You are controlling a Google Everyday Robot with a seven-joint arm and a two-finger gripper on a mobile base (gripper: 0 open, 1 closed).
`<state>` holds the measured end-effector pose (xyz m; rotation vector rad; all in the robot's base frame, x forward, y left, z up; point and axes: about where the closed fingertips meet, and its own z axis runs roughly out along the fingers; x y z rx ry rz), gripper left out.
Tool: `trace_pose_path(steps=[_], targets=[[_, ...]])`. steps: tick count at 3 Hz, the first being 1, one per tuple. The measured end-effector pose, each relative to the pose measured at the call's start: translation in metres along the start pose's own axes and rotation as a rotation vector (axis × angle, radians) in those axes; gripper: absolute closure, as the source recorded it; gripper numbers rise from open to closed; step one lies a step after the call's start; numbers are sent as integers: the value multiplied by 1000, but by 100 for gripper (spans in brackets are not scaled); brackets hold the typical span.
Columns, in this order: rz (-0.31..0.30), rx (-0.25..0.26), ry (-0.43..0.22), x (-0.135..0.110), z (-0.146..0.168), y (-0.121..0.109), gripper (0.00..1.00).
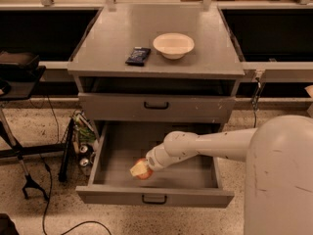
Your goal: Place apple into middle drawer
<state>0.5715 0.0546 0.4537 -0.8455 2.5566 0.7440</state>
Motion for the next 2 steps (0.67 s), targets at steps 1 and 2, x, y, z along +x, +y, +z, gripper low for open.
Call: trace_pose_path(steps=[1, 2], targets=[[-13, 15, -21, -1, -12, -1, 0], [-25, 44, -62, -5, -33, 0, 0]])
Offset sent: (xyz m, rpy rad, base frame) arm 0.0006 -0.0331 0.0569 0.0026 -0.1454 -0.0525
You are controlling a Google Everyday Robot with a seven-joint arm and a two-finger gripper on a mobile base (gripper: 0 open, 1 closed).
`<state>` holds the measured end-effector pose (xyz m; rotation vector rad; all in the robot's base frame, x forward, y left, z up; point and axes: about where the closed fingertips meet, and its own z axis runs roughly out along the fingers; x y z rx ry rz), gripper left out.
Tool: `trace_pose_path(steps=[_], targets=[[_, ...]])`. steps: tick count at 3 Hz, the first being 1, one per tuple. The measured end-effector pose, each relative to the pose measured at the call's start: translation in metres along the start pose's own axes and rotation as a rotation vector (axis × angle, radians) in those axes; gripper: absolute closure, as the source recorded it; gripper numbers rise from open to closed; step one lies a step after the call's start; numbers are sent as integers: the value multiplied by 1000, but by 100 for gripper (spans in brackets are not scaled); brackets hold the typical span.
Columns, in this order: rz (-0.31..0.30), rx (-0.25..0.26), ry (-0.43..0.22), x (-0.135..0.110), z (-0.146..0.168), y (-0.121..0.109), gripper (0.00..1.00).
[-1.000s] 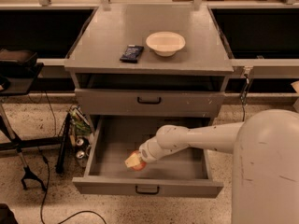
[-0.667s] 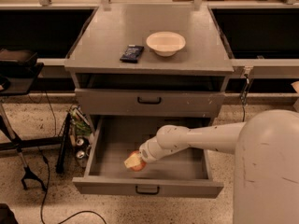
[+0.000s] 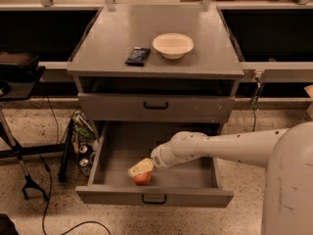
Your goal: Place apple into middle drawer
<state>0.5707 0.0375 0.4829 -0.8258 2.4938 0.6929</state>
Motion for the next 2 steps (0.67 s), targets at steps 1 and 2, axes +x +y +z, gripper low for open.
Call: trace_pose_path(steps=[1, 2], targets=[[-13, 35, -52, -6, -28, 0, 0], [-14, 38, -55, -7, -30, -1, 0]])
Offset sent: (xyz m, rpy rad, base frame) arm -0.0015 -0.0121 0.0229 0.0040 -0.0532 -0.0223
